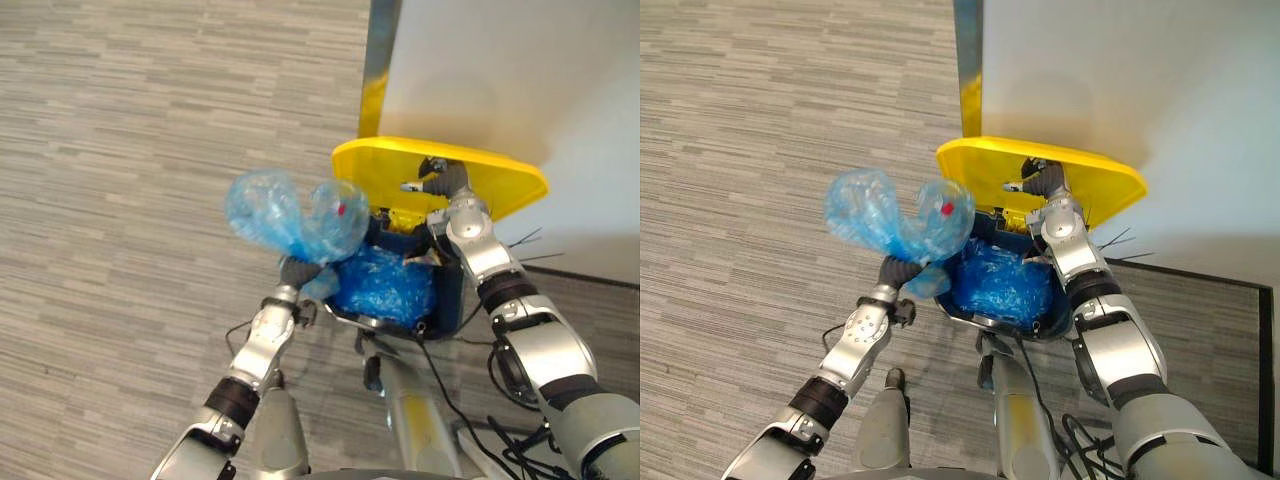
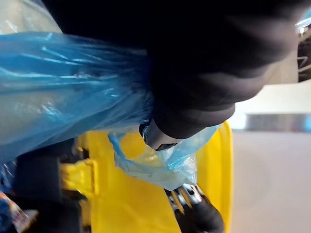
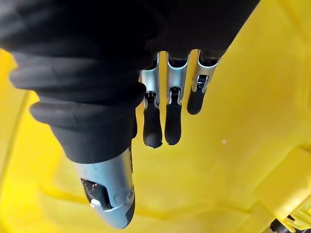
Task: Gather rubbish on tea table into small bin, then transfer packed bag to large trash can.
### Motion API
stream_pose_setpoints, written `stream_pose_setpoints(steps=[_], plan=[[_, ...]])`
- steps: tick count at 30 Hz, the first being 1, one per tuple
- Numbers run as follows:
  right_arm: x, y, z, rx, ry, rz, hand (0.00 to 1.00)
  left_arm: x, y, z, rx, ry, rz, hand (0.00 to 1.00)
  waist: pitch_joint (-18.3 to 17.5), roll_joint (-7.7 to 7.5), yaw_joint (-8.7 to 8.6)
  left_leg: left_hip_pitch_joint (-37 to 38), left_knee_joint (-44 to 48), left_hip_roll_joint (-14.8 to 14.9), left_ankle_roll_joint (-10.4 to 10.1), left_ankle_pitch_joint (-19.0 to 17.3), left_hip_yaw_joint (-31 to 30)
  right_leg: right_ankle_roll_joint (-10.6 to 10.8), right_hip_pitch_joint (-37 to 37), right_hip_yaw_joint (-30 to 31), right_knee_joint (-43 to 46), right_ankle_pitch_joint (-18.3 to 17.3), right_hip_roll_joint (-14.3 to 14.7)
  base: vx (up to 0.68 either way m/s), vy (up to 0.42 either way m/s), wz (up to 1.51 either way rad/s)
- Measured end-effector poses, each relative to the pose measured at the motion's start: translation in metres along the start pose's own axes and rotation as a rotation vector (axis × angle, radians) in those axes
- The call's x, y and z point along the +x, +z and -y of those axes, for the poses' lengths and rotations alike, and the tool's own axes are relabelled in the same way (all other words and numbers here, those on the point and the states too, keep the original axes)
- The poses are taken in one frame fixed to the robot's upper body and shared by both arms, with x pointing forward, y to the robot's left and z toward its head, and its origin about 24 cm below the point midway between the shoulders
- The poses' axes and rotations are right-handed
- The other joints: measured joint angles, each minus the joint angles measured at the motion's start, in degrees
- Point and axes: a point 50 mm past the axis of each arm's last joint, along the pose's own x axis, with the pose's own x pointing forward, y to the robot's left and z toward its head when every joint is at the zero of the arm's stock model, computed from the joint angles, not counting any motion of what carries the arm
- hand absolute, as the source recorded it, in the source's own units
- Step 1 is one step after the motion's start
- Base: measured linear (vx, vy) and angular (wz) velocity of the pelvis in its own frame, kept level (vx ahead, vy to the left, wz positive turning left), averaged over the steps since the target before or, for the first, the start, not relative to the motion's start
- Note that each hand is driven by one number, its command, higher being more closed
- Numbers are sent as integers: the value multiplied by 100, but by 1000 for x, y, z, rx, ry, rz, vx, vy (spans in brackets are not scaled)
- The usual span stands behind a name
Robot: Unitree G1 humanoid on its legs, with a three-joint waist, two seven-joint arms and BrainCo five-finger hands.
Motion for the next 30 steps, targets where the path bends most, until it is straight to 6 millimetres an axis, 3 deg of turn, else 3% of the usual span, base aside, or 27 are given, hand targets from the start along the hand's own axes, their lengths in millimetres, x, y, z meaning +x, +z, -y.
stream_pose_setpoints(steps=[2,5,7,10,11,15,20,26,30], plan=[[2,6,0,-7,4,19,0,12,17,21,-20,-70,69,100,21,-1,-27,-32,2,-13,-12,7,34,-3,-90,48,41,-2,7,14,-23,-11],[6,15,1,-17,5,46,0,26,37,35,-6,-127,144,100,255,-5,-103,-15,62,-15,-13,8,82,-23,-93,78,116,-15,0,-3,-19,-5],[9,23,2,-15,0,68,0,36,43,36,14,-133,163,100,398,-14,-160,-27,92,-20,-14,8,118,-23,-106,98,133,-15,-11,-12,-10,-4],[10,46,5,-14,-3,161,0,54,34,30,106,-99,98,100,520,-55,-238,-239,218,-35,-42,20,220,-23,-375,203,243,-15,-11,-25,-33,-16],[12,59,4,-24,5,207,0,60,29,25,156,-80,68,0,623,-93,-332,-339,304,-33,-46,17,248,-23,-485,233,302,-15,-10,-13,-46,-18],[9,83,7,-3,-3,315,0,71,9,18,325,-43,-59,0,854,-291,-451,-700,660,39,-130,-87,402,-23,-887,356,484,-15,67,0,-62,-23],[-10,113,7,79,-3,496,0,69,-7,16,398,11,-166,0,929,-401,-465,-1232,1282,368,-159,-389,762,-20,-1384,351,637,-13,209,15,-83,-39],[-32,103,1,143,2,531,0,63,-14,31,342,7,-200,0,936,-428,-476,-1218,1432,710,-158,-415,1250,-22,-1438,273,704,-15,236,47,-58,-12],[-45,84,-3,193,-3,498,0,50,-29,26,326,31,-251,0,900,-521,-494,-1067,1289,697,-192,-371,1378,-40,-1355,234,753,-30,120,38,-34,11]])
